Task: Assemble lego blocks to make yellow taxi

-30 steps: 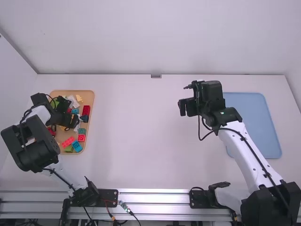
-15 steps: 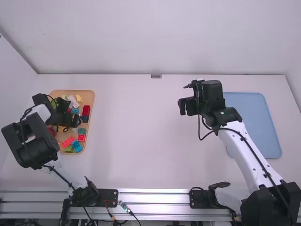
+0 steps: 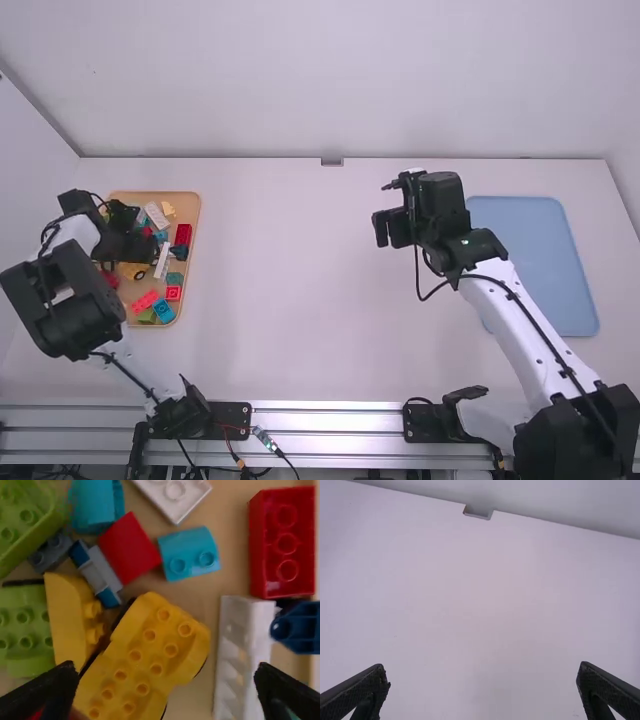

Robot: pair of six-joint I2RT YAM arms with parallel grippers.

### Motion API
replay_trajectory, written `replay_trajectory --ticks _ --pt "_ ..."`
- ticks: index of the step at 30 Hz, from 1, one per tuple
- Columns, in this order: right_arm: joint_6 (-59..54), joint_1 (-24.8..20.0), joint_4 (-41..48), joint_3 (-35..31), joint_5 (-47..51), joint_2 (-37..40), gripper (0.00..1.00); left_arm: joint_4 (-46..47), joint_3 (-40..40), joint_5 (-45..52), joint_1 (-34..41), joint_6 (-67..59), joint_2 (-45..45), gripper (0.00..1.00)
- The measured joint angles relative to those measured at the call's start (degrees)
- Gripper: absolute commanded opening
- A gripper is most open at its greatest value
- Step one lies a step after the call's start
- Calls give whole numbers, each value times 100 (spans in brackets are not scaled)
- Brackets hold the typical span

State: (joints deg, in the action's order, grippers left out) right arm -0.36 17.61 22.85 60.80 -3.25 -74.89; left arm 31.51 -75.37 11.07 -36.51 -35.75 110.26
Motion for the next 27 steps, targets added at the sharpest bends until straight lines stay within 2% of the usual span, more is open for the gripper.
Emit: replay_trajectory --ticks 11,16,19,27 --pt "9 0 -120 0 33 0 99 48 42 -33 -326 -155 0 86" --pt "15 0 -118 0 46 0 99 -369 428 -26 -328 -313 0 89" --pt "-13 0 -118 0 48 0 99 -575 616 -42 -328 -330 0 88" --pt "7 0 -118 0 42 0 99 -654 778 -42 -323 -481 0 89"
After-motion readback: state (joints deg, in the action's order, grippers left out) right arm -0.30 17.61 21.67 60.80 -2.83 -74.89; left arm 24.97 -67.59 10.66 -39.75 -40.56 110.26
